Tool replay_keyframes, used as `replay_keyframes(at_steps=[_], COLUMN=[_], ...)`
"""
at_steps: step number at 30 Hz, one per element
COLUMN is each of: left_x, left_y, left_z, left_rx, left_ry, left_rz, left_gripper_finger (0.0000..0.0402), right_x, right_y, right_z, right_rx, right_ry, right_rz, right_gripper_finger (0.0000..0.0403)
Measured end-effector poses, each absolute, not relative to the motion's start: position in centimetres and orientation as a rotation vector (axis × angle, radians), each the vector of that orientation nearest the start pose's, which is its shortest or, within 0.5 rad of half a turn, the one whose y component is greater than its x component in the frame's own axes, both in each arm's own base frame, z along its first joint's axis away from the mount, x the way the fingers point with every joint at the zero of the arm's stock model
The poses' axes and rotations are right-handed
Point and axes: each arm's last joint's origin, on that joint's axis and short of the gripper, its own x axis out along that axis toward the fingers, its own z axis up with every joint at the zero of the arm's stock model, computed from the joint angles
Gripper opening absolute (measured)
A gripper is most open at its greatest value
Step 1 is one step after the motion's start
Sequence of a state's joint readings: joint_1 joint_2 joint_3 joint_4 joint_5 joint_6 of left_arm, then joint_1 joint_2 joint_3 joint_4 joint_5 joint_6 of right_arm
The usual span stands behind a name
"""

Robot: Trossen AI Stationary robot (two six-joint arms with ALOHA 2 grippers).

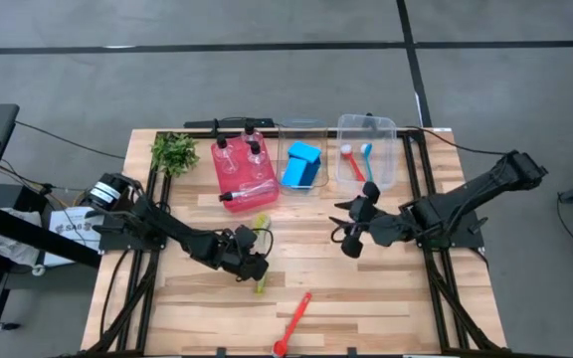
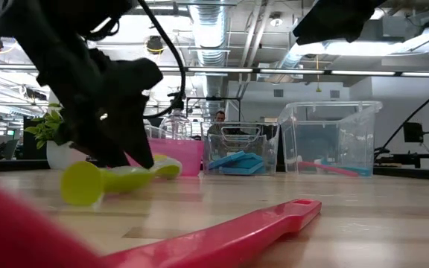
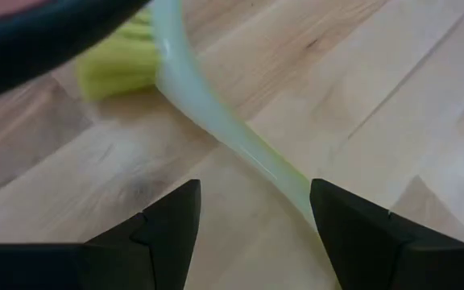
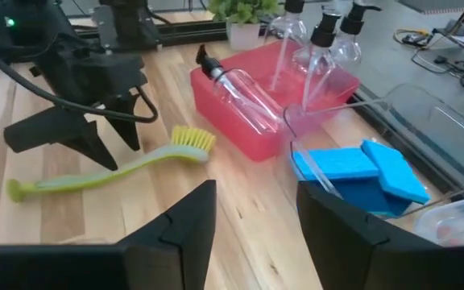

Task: Pick & Place Kitchen Sink Supplies
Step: Put the green dish brush into the right transparent bin

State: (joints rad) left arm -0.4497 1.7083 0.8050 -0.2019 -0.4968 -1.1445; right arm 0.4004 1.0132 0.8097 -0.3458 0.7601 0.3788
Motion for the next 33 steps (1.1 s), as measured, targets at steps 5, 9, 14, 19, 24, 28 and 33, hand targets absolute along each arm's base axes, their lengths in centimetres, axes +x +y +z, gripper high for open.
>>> replay_keyframes(at_steps=[5,9,14,19,24,28,33], left_x=[28.0,28.5,29.0,29.4,29.3,29.4,29.8], left_y=[-11.6,-11.6,-11.4,-11.3,-11.4,-11.5,-11.8], left_z=[12.1,11.8,11.5,11.1,11.3,11.3,11.6], left_rx=[-0.575,-0.588,-0.598,-0.604,-0.589,-0.580,-0.598], left_ry=[0.785,0.781,0.761,0.746,0.753,0.758,0.733], left_rz=[0.561,0.525,0.516,0.522,0.503,0.464,0.422], left_gripper_finger=[0.0237,0.0237,0.0237,0.0237,0.0210,0.0157,0.0079], right_x=[20.7,21.3,21.8,22.3,22.4,22.4,22.4], right_y=[6.6,6.8,7.0,7.2,7.3,7.3,7.3], right_z=[28.5,28.1,27.6,27.3,27.3,27.3,27.3], right_rx=[0.060,0.054,0.046,0.047,0.049,0.050,0.058], right_ry=[0.393,0.399,0.411,0.408,0.406,0.405,0.405], right_rz=[-0.433,-0.433,-0.435,-0.434,-0.434,-0.433,-0.432], right_gripper_finger=[0.0165,0.0164,0.0164,0.0160,0.0159,0.0159,0.0159])
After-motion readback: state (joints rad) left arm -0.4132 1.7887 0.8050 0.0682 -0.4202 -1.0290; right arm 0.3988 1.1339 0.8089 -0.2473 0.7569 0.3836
